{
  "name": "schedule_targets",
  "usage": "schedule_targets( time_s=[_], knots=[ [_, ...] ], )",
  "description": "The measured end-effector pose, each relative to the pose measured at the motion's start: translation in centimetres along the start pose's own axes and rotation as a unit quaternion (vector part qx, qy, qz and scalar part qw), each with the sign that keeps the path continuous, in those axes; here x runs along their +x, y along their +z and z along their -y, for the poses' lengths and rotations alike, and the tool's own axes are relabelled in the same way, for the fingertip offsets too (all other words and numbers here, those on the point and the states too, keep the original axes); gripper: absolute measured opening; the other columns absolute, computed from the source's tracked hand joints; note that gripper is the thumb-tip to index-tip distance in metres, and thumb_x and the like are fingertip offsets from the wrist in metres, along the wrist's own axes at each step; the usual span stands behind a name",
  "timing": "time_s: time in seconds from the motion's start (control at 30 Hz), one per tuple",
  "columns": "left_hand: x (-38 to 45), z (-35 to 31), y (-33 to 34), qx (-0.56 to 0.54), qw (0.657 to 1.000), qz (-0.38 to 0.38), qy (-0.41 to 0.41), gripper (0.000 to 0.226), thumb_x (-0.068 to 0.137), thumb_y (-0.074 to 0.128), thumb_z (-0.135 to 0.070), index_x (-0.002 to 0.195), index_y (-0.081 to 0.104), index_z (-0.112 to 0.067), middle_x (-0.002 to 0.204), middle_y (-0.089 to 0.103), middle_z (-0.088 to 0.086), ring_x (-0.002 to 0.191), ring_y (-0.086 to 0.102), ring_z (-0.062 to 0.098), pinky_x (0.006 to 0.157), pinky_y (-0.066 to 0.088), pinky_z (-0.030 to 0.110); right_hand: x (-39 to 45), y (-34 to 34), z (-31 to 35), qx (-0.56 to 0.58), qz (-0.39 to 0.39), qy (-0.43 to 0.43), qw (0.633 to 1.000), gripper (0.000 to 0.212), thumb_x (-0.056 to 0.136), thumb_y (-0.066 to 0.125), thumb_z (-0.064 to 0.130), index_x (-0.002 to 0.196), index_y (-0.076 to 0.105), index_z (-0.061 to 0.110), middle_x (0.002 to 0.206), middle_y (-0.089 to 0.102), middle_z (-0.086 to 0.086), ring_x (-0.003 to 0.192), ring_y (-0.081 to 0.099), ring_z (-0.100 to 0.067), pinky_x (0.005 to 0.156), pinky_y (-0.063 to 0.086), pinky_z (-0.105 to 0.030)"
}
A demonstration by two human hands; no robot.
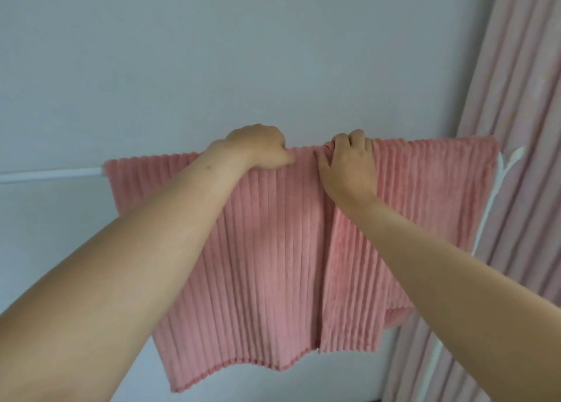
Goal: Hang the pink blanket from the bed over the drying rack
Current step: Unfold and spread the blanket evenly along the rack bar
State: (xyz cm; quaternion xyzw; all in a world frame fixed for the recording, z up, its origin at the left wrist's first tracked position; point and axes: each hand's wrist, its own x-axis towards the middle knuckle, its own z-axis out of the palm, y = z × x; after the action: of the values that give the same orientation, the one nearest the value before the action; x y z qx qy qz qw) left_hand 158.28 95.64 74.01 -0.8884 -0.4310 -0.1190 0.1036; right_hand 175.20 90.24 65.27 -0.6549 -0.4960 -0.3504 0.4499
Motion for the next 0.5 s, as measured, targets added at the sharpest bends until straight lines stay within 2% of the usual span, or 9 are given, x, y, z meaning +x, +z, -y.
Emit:
schedule_targets(
  time_s=[0.07, 0.1, 0.2, 0.27, 0.33, 0.4, 0.43, 0.47, 0.5],
  knots=[
    [-0.6, 2.6, 0.5, 0.021, 1.0, 0.009, 0.006, 0.041, 0.091, 0.047, -0.06, 0.094, 0.063, -0.022, 0.101, 0.063, -0.002, 0.095, 0.058, 0.024, 0.075, 0.042, 0.032, 0.5, 0.5, 0.9, -0.019, 0.012, 0.039, 0.999, 0.014, 0.093, 0.051, 0.006, 0.091, 0.063, 0.0, 0.098, 0.056, -0.016, 0.088, 0.052, -0.033, 0.071, 0.035, -0.033],
    [-0.9, 3.4, 1.0, 0.008, 1.0, -0.001, 0.016, 0.042, 0.092, 0.045, -0.064, 0.088, 0.058, -0.024, 0.097, 0.06, -0.004, 0.094, 0.057, 0.023, 0.075, 0.041, 0.032, 0.8, 0.7, 1.2, -0.027, 0.013, 0.067, 0.997, 0.015, 0.091, 0.049, -0.001, 0.088, 0.064, 0.0, 0.096, 0.057, -0.015, 0.084, 0.052, -0.031, 0.067, 0.031, -0.031],
    [-1.3, 4.5, 2.5, -0.029, 0.995, -0.064, 0.071, 0.04, 0.094, 0.042, -0.066, 0.084, 0.051, -0.028, 0.096, 0.06, -0.003, 0.097, 0.059, 0.025, 0.076, 0.04, 0.033, 1.2, 0.6, 2.7, -0.031, 0.01, 0.156, 0.987, 0.019, 0.09, 0.047, -0.002, 0.087, 0.066, 0.001, 0.096, 0.059, -0.014, 0.078, 0.047, -0.024, 0.065, 0.026, -0.027],
    [-0.9, 4.5, 2.6, -0.061, 0.992, -0.066, 0.084, 0.039, 0.094, 0.046, -0.06, 0.1, 0.056, -0.022, 0.109, 0.064, 0.002, 0.104, 0.06, 0.028, 0.077, 0.041, 0.034, 1.7, 0.3, 3.8, -0.008, 0.012, 0.202, 0.979, 0.022, 0.09, 0.048, 0.003, 0.089, 0.07, 0.002, 0.098, 0.064, -0.011, 0.082, 0.056, -0.024, 0.066, 0.029, -0.024],
    [-0.1, 5.0, 1.7, -0.147, 0.986, -0.01, 0.079, 0.055, 0.093, 0.054, -0.051, 0.132, 0.048, -0.013, 0.126, 0.06, 0.009, 0.111, 0.058, 0.03, 0.083, 0.046, 0.035, 2.6, 0.2, 5.6, 0.035, 0.014, 0.234, 0.972, 0.024, 0.085, 0.048, 0.003, 0.081, 0.072, 0.006, 0.087, 0.071, -0.007, 0.08, 0.066, -0.021, 0.062, 0.039, -0.023],
    [0.5, 5.6, 0.7, -0.275, 0.958, 0.051, 0.064, 0.079, 0.089, 0.065, -0.044, 0.152, 0.028, -0.014, 0.141, 0.052, 0.009, 0.121, 0.054, 0.028, 0.096, 0.046, 0.036, 3.8, -0.2, 8.1, 0.06, 0.02, 0.239, 0.969, 0.027, 0.082, 0.047, 0.003, 0.068, 0.069, 0.009, 0.073, 0.07, -0.001, 0.067, 0.066, -0.015, 0.057, 0.046, -0.023],
    [0.8, 6.0, 0.4, -0.356, 0.93, 0.077, 0.053, 0.087, 0.087, 0.071, -0.039, 0.156, 0.022, -0.019, 0.144, 0.048, 0.007, 0.125, 0.051, 0.026, 0.1, 0.044, 0.035, 4.2, -0.4, 9.7, 0.069, 0.021, 0.23, 0.97, 0.028, 0.082, 0.048, 0.003, 0.064, 0.067, 0.011, 0.071, 0.07, 0.001, 0.062, 0.063, -0.011, 0.055, 0.048, -0.023],
    [0.9, 6.4, 0.2, -0.431, 0.896, 0.1, 0.047, 0.09, 0.085, 0.076, -0.031, 0.156, 0.022, -0.024, 0.14, 0.049, 0.004, 0.124, 0.051, 0.023, 0.098, 0.043, 0.032, 4.6, -0.7, 11.5, 0.091, 0.024, 0.222, 0.97, 0.029, 0.084, 0.049, 0.004, 0.064, 0.067, 0.011, 0.071, 0.07, 0.002, 0.06, 0.061, -0.008, 0.054, 0.048, -0.022],
    [1.0, 6.9, 0.1, -0.491, 0.861, 0.122, 0.053, 0.083, 0.084, 0.077, -0.019, 0.153, 0.031, -0.026, 0.127, 0.055, 0.0, 0.115, 0.056, 0.017, 0.092, 0.045, 0.029, 4.9, -1.0, 13.5, 0.131, 0.03, 0.215, 0.967, 0.029, 0.086, 0.05, 0.004, 0.065, 0.068, 0.011, 0.07, 0.07, 0.003, 0.06, 0.062, -0.008, 0.054, 0.047, -0.02]
  ],
)
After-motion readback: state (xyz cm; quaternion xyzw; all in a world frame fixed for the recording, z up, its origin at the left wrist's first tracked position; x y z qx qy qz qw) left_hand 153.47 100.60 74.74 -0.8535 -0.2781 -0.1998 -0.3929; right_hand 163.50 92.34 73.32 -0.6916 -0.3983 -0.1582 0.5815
